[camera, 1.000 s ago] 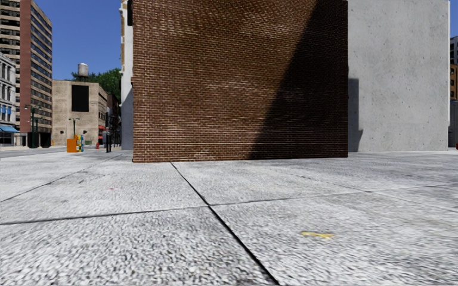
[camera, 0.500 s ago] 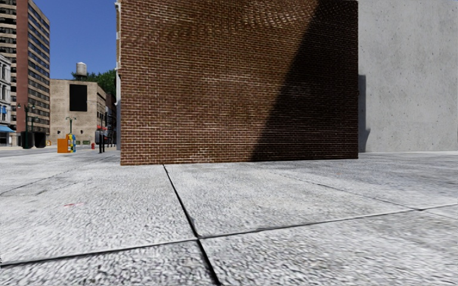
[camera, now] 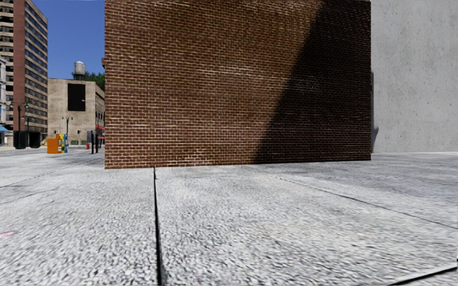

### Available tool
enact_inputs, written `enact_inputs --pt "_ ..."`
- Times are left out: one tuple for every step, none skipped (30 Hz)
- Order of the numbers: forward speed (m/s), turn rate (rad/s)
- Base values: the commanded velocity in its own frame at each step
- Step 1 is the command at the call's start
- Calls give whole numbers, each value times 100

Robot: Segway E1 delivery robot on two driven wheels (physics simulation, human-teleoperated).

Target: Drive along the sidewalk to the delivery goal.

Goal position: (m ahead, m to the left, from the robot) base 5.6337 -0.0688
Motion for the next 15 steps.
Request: enact_inputs --pt "200 0" --pt "200 0" --pt "200 0" --pt "200 0" --pt "200 0" --pt "200 0" --pt "200 0" --pt "200 0" --pt "200 0" --pt "200 0" --pt "200 0" --pt "200 0" --pt "200 0" --pt "200 0" --pt "200 0"
